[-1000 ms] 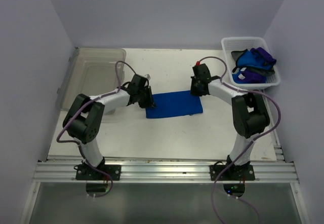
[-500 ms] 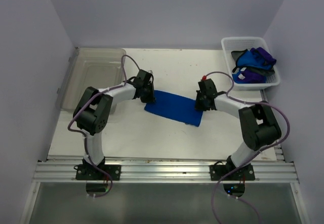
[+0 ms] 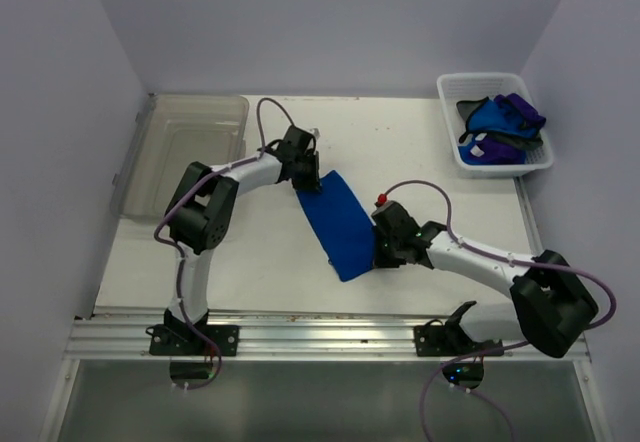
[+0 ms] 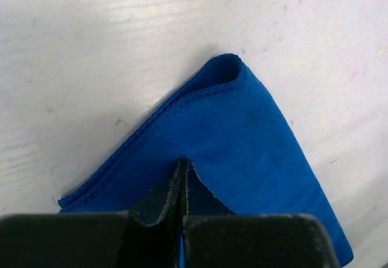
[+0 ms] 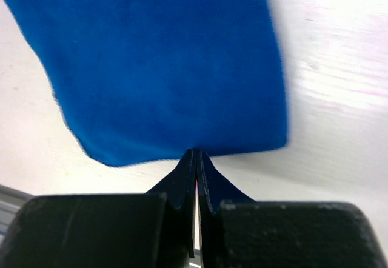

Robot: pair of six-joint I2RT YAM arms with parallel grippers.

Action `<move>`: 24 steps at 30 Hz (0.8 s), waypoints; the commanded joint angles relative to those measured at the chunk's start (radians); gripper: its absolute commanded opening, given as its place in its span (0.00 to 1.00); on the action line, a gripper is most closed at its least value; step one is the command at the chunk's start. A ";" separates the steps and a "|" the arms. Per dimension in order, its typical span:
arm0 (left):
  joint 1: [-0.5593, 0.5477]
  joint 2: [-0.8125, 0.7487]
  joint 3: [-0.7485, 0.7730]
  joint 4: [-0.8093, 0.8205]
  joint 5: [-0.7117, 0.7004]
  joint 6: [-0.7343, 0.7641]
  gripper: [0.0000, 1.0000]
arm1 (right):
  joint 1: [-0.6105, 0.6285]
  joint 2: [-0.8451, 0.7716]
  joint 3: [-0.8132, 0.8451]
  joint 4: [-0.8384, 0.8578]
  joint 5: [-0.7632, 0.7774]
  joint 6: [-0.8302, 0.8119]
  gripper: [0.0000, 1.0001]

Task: Roll the towels
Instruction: Fold the towel

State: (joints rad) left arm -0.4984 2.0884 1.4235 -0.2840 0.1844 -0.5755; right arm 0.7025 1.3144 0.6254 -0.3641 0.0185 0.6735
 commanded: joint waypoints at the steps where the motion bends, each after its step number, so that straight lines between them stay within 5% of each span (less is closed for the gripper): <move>1: -0.040 0.041 0.115 -0.041 0.023 0.068 0.00 | -0.003 -0.078 0.098 -0.131 0.121 -0.029 0.00; 4: -0.052 0.001 0.150 -0.072 0.021 0.085 0.00 | -0.032 -0.077 0.177 -0.182 0.213 -0.112 0.00; 11: -0.072 -0.151 0.180 -0.191 -0.148 0.115 0.00 | -0.126 0.124 0.234 -0.109 0.123 -0.215 0.00; 24: -0.089 -0.384 -0.192 -0.100 -0.030 0.034 0.00 | -0.071 0.023 0.015 -0.049 0.067 -0.066 0.00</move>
State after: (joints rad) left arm -0.5766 1.7748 1.2968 -0.4179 0.1276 -0.5133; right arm 0.5995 1.3983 0.6907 -0.4358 0.1257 0.5323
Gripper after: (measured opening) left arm 0.005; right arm 0.009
